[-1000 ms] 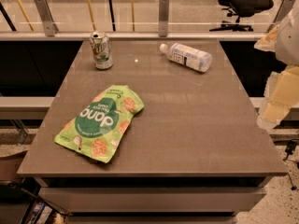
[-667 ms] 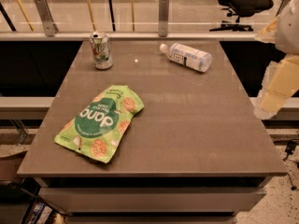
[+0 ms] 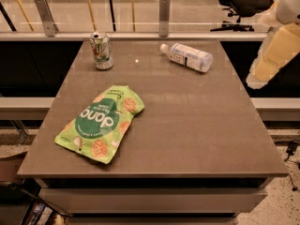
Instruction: Pick blue plastic bottle
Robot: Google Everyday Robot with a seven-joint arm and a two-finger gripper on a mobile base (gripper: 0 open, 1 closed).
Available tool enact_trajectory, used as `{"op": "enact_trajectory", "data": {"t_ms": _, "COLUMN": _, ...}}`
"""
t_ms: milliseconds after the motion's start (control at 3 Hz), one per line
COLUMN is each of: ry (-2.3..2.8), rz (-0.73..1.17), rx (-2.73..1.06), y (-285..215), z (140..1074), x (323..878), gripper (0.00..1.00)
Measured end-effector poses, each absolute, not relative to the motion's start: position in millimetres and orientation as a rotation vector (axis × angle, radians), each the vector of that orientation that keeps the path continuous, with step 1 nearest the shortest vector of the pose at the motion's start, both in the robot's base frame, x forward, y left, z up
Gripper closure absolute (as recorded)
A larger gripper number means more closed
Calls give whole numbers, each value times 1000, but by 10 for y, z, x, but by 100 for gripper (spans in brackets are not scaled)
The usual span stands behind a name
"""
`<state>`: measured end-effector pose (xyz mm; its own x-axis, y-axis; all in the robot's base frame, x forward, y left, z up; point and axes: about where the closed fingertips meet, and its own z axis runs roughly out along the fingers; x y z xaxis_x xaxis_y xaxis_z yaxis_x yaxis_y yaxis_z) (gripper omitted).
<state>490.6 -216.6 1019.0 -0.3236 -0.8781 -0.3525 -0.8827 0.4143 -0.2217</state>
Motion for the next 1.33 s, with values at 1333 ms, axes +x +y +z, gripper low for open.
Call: {"op": "enact_trajectory", "data": {"t_ms": 1333, "ry": 2580, "rz": 4, "rx": -1029, "y": -2356, "z": 10066, "x": 6017, "gripper": 0}}
